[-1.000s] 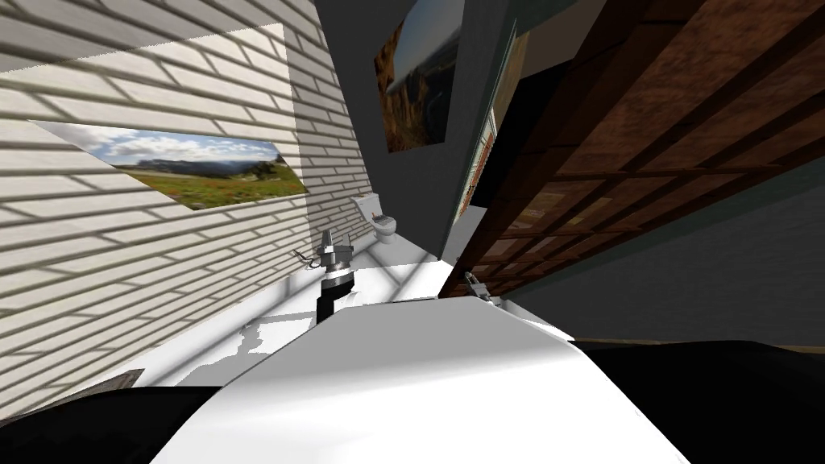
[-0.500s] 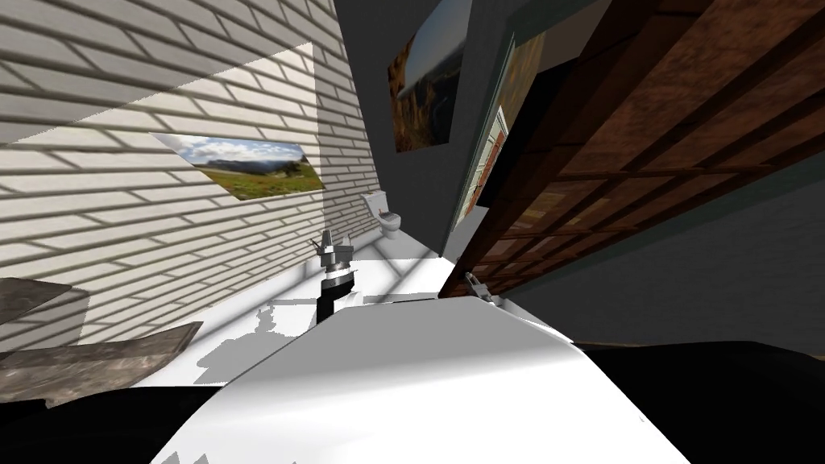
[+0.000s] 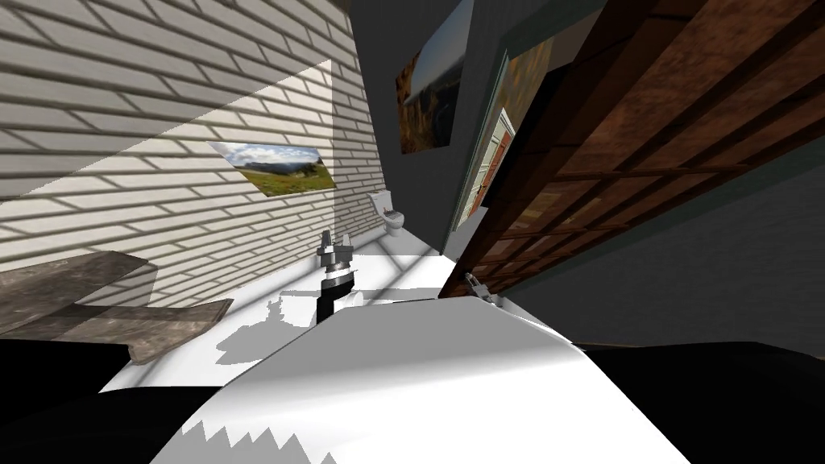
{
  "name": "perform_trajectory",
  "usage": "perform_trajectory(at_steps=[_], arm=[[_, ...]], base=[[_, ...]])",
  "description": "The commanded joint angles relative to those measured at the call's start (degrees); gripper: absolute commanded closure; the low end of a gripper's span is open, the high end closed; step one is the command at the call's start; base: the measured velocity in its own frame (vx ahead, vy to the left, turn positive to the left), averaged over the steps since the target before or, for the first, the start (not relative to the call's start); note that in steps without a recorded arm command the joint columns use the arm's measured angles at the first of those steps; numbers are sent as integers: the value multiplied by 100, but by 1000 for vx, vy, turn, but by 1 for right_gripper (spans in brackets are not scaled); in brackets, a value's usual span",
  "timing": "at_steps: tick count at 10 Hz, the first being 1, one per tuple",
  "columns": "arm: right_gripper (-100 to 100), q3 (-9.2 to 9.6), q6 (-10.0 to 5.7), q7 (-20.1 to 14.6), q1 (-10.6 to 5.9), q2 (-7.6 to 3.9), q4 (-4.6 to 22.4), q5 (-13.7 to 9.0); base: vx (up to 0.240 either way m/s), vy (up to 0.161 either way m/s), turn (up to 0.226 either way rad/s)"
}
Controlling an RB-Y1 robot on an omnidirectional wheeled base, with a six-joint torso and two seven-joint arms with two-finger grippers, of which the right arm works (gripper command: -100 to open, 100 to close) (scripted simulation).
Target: Pull the door open
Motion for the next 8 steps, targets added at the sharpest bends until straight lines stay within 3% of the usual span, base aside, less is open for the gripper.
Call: perform_trajectory(at_steps=[1,8], arm=[[100,42,-78,-45,-1,-7,71,1],[100,215,-400,-227,-5,-38,365,6]], base=[[-135,-25,196],[-200,-63,151]])
